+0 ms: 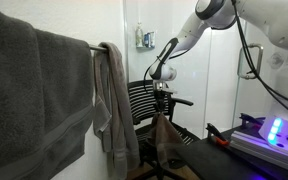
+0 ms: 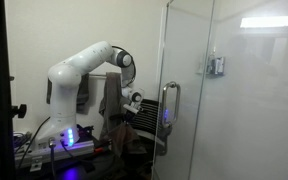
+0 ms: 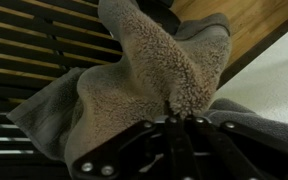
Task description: Take the towel from the chair and hang it on the towel rail
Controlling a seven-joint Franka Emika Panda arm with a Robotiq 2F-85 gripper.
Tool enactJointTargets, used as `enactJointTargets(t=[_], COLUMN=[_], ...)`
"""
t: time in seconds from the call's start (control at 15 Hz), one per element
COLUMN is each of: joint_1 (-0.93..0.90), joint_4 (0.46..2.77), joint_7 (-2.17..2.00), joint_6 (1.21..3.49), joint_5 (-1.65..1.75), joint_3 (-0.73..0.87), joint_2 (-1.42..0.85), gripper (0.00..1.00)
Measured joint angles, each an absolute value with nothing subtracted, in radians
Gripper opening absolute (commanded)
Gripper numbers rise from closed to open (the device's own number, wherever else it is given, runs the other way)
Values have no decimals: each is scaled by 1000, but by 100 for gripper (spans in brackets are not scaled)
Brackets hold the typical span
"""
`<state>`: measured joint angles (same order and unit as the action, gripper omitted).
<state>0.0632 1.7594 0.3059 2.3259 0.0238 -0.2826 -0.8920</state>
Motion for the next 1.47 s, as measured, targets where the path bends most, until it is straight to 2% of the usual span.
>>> enactJointTargets(t=[0.2,0.67,0.73,0.93,1.0,1.07,1.47], joint_1=[60,64,73,134,141,144,152], joint_4=[1898,2250,2300,2404,2420,2427,2429], joint_7=[317,381,407,502,505,507,506], joint_6=[2424,2838,2892,2915,2915,2915,3016], joint_5=[20,-72,-103,-197,-200,-200,-227], joint_3=[-288,-394,-429,-562,-572,-574,-602], joint_2=[-750,-407,-359,-245,-227,-219,-142], gripper=[2,2,6,6,6,2,2])
